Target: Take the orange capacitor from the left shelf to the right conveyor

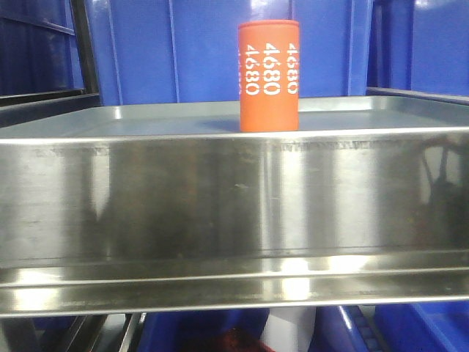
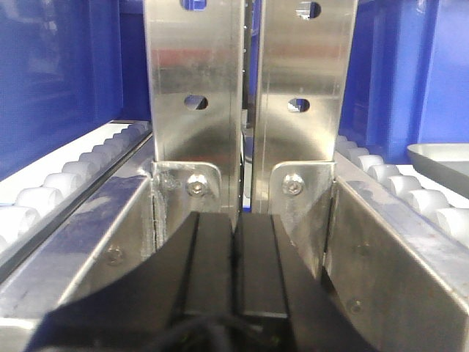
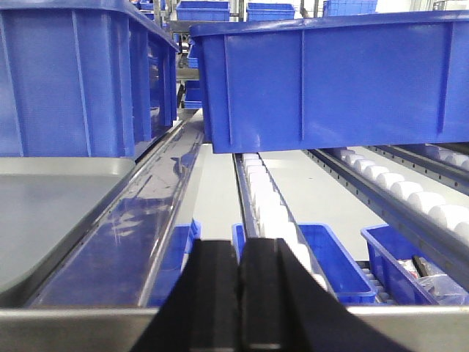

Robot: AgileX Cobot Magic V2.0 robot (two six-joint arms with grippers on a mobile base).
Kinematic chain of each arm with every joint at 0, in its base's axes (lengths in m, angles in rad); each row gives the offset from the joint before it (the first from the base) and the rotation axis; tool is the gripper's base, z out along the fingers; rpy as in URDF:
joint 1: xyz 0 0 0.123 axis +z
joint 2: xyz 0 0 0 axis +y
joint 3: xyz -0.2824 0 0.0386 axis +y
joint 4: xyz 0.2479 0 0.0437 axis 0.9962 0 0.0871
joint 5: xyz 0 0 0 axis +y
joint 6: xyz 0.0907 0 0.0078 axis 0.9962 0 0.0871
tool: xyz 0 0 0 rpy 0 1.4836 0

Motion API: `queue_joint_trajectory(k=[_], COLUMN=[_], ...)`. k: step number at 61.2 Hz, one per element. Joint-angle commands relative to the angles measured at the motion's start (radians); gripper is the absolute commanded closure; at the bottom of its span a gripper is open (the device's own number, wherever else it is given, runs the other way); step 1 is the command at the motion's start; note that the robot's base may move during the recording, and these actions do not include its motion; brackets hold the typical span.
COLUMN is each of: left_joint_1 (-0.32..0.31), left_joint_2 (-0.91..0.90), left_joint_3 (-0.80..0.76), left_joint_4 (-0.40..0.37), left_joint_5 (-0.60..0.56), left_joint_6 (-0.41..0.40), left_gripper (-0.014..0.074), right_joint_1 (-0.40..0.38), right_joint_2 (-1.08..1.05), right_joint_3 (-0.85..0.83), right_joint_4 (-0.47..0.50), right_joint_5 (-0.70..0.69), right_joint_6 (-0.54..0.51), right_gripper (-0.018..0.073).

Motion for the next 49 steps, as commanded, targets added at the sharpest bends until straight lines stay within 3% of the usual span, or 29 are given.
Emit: queue_joint_trajectory(k=[1, 31, 39, 49], left_joint_1=[0.0, 0.0, 0.0, 0.0], left_joint_2=[-0.011, -0.011, -0.011, -0.011], left_joint_3=[0.022, 0.022, 0.022, 0.022], left_joint_4=[0.001, 0.001, 0.001, 0.001], left_joint_5=[-0.093, -0.093, -0.093, -0.093], left_joint_6=[0.0, 0.0, 0.0, 0.0], left_gripper=[0.0722, 0.0722, 0.0722, 0.0722], right_joint_1=[0.0, 0.0, 0.0, 0.0], right_joint_2=[-0.014, -0.014, -0.014, -0.014], right_joint_3=[-0.02, -0.02, -0.021, -0.025], right_joint_4=[-0.011, -0.011, -0.011, -0.002], right_joint_5=[-0.098, -0.12, -0.25, -0.555], right_joint_6=[0.0, 0.0, 0.0, 0.0], right_gripper=[0.0505, 0.0505, 0.0505, 0.0505])
